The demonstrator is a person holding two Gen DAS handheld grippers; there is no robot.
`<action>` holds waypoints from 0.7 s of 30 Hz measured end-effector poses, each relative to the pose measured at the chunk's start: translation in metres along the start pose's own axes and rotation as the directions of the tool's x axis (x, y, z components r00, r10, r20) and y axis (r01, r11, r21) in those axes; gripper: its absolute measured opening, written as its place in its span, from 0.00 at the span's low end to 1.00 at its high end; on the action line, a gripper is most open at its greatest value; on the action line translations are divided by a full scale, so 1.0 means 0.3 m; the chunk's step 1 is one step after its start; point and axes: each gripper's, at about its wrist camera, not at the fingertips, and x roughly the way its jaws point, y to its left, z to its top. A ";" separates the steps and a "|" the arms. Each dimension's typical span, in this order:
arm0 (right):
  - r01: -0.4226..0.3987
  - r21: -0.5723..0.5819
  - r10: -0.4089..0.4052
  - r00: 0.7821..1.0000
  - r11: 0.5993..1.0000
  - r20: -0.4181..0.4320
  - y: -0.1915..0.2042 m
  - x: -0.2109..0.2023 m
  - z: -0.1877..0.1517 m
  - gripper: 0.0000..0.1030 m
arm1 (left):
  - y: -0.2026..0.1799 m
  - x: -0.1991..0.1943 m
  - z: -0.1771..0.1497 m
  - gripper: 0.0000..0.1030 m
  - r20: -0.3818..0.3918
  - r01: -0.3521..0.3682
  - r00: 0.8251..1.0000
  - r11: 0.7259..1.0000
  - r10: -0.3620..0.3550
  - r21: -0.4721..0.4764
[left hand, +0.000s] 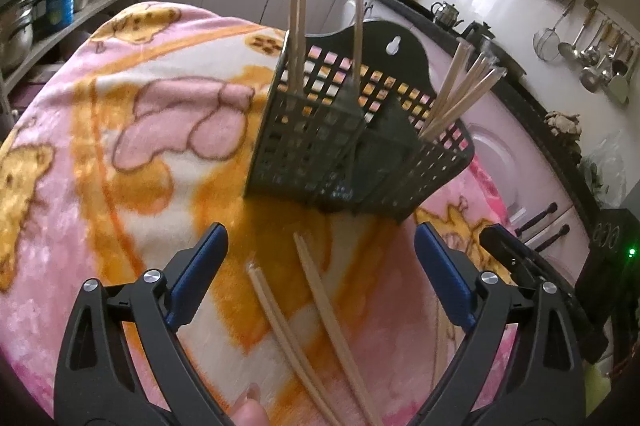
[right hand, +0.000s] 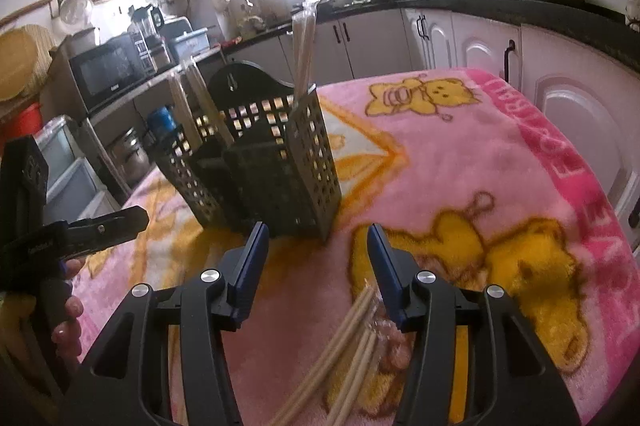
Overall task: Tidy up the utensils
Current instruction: 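Pull both open tools back from the caddy toward the chopsticks, then close the left tool on a chopstick while the right tool grasps another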
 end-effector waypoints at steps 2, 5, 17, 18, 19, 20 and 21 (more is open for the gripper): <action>0.006 -0.006 -0.006 1.000 1.000 -0.015 0.000 0.000 -0.010 0.48 | 0.009 0.001 -0.013 0.83 -0.009 -0.004 1.000 1.000 0.004 -0.005; 0.014 -0.012 -0.014 0.999 1.000 -0.045 0.001 0.000 -0.029 0.48 | 0.021 0.003 -0.032 0.83 -0.022 -0.013 1.000 1.000 0.013 -0.008; 0.041 -0.035 -0.045 0.990 0.999 -0.131 -0.006 -0.005 -0.106 0.48 | 0.067 0.031 -0.111 0.83 -0.081 -0.048 0.996 0.998 0.046 -0.034; 0.044 -0.036 -0.049 0.989 0.998 -0.141 -0.008 -0.004 -0.114 0.48 | 0.071 0.034 -0.118 0.83 -0.086 -0.050 0.995 0.998 0.047 -0.036; 0.047 -0.037 -0.053 0.987 0.998 -0.151 -0.010 -0.003 -0.120 0.48 | 0.072 0.037 -0.123 0.83 -0.089 -0.052 0.995 0.998 0.048 -0.037; 0.049 -0.039 -0.055 0.986 0.998 -0.159 -0.012 -0.002 -0.125 0.48 | 0.077 0.040 -0.132 0.82 -0.094 -0.055 0.994 0.998 0.051 -0.040; 0.051 -0.041 -0.058 0.985 0.998 -0.164 -0.012 -0.001 -0.130 0.48 | 0.079 0.043 -0.137 0.80 -0.097 -0.057 0.994 0.997 0.053 -0.043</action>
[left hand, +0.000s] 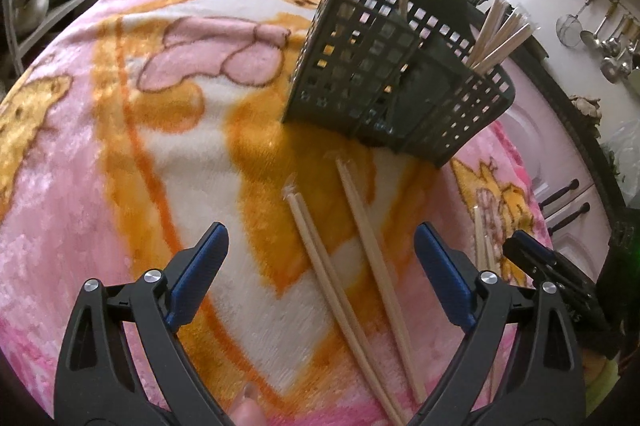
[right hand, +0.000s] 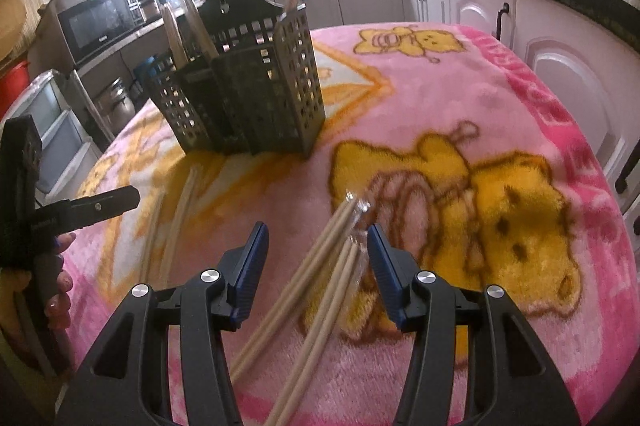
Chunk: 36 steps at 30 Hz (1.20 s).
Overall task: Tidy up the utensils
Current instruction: 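Close the left tool on a chopstick while the right tool grasps another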
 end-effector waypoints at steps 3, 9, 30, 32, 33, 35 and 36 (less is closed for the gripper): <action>0.011 -0.005 -0.011 1.000 1.000 -0.024 -0.003 0.007 -0.015 0.48 | 0.006 0.012 -0.013 0.75 -0.015 -0.002 1.000 1.000 0.002 -0.010; 0.032 0.002 -0.031 0.998 0.999 -0.058 -0.020 0.020 -0.044 0.47 | 0.009 0.027 -0.034 0.58 -0.033 -0.016 0.999 1.000 0.015 -0.011; 0.062 0.012 -0.060 0.988 0.998 -0.140 -0.067 0.083 -0.031 0.30 | 0.017 0.110 0.028 0.11 -0.076 -0.036 0.996 0.999 0.036 -0.002; 0.057 0.028 -0.053 0.988 0.998 -0.144 -0.082 0.088 -0.020 0.25 | 0.033 0.108 0.032 0.11 -0.086 -0.015 0.996 1.000 0.013 -0.022; 0.052 0.039 -0.046 0.988 0.998 -0.148 -0.090 0.091 -0.013 0.24 | 0.033 0.109 0.034 0.11 -0.089 -0.012 0.996 1.000 0.010 -0.025; 0.040 0.061 -0.030 0.988 0.997 -0.152 -0.107 0.096 -0.001 0.19 | 0.033 0.112 0.039 0.11 -0.097 -0.008 0.995 1.000 0.006 -0.027; 0.036 0.068 -0.025 0.988 0.997 -0.153 -0.111 0.099 0.003 0.18 | 0.033 0.115 0.042 0.11 -0.101 -0.007 0.995 1.000 0.004 -0.029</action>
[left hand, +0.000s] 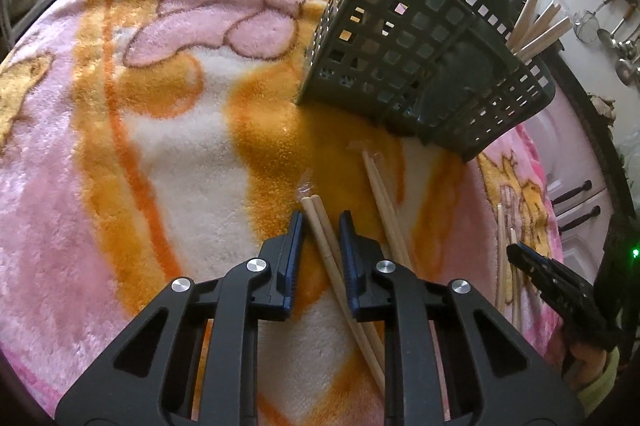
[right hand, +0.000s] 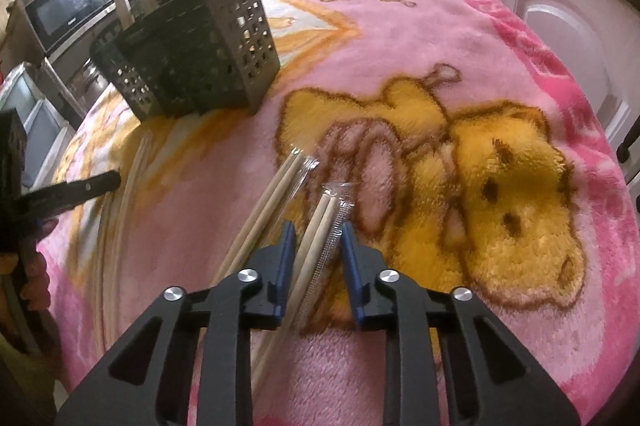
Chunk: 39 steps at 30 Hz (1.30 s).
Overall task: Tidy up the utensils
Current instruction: 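Close the left tool on a chopstick while the right tool grasps another, then lift the chopsticks and carry both tools over the caddy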
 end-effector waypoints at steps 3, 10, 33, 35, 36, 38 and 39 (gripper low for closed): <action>-0.021 0.024 0.021 1.000 0.999 0.005 -0.017 -0.001 0.010 0.12 | -0.001 0.008 0.013 0.10 -0.006 0.002 1.000 1.000 -0.002 -0.003; -0.070 0.044 0.068 0.997 0.997 0.046 -0.026 -0.034 0.020 0.06 | 0.000 0.009 0.034 0.04 0.003 0.007 1.000 1.000 -0.007 0.001; -0.170 -0.086 0.181 0.974 0.982 0.136 0.178 -0.146 0.116 0.06 | -0.077 -0.234 0.090 0.01 0.184 0.018 0.982 0.992 -0.041 0.128; -0.176 -0.103 0.190 0.971 0.979 0.144 0.203 -0.158 0.128 0.06 | -0.078 -0.250 0.096 0.01 0.197 0.019 0.979 0.991 -0.045 0.130; -0.179 -0.113 0.195 0.969 0.977 0.149 0.219 -0.165 0.135 0.06 | -0.080 -0.261 0.100 0.01 0.204 0.019 0.978 0.991 -0.046 0.131; -0.187 -0.128 0.206 0.966 0.974 0.156 0.243 -0.178 0.146 0.06 | -0.085 -0.277 0.108 0.01 0.216 0.022 0.975 0.991 -0.051 0.135; -0.191 -0.137 0.212 0.963 0.972 0.165 0.259 -0.188 0.153 0.06 | -0.084 -0.285 0.112 0.01 0.221 0.024 0.974 0.990 -0.054 0.137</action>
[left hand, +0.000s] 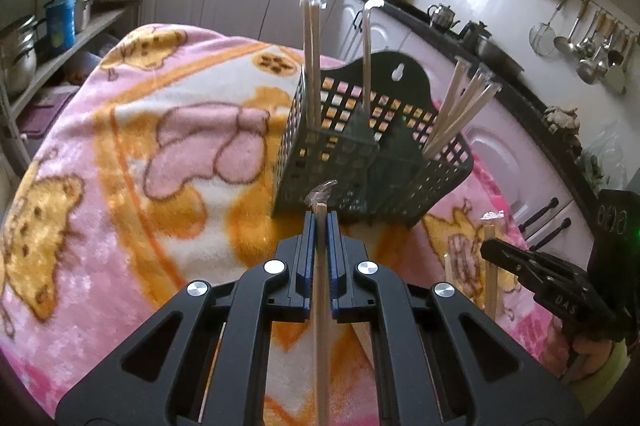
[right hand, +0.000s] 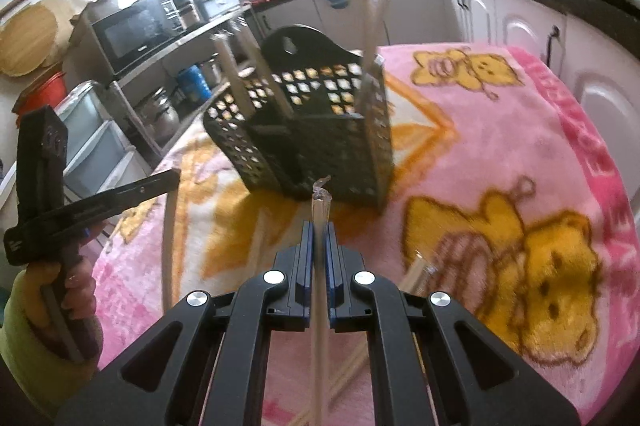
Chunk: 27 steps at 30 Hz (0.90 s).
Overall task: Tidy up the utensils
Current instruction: 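Lift the chopsticks and carry both tools over the caddy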
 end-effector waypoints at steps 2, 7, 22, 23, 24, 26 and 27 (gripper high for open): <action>-0.007 -0.011 0.008 1.000 1.000 0.015 0.019 -0.007 0.015 0.06 | -0.003 -0.016 0.016 0.01 0.013 0.009 1.000 1.000 -0.009 0.007; -0.024 -0.024 0.025 0.997 0.999 0.070 0.055 -0.028 0.053 0.06 | -0.011 -0.046 0.046 0.01 0.042 0.011 0.999 1.000 -0.012 0.022; -0.041 -0.046 0.050 0.972 0.998 0.231 0.110 -0.076 0.194 0.06 | -0.060 -0.147 0.187 0.01 0.145 0.032 0.989 0.997 -0.042 0.068; -0.043 -0.045 0.053 0.969 0.998 0.242 0.110 -0.082 0.208 0.06 | -0.065 -0.154 0.197 0.01 0.150 0.034 0.988 0.997 -0.045 0.071; -0.043 -0.045 0.053 0.967 0.998 0.250 0.112 -0.086 0.217 0.06 | -0.071 -0.161 0.209 0.01 0.159 0.036 0.986 0.996 -0.048 0.075; -0.040 -0.047 0.051 0.961 0.998 0.272 0.112 -0.102 0.245 0.06 | -0.081 -0.173 0.239 0.01 0.174 0.041 0.983 0.996 -0.054 0.081; -0.038 -0.047 0.050 0.958 0.998 0.281 0.109 -0.110 0.255 0.06 | -0.087 -0.176 0.249 0.01 0.180 0.041 0.982 0.996 -0.056 0.083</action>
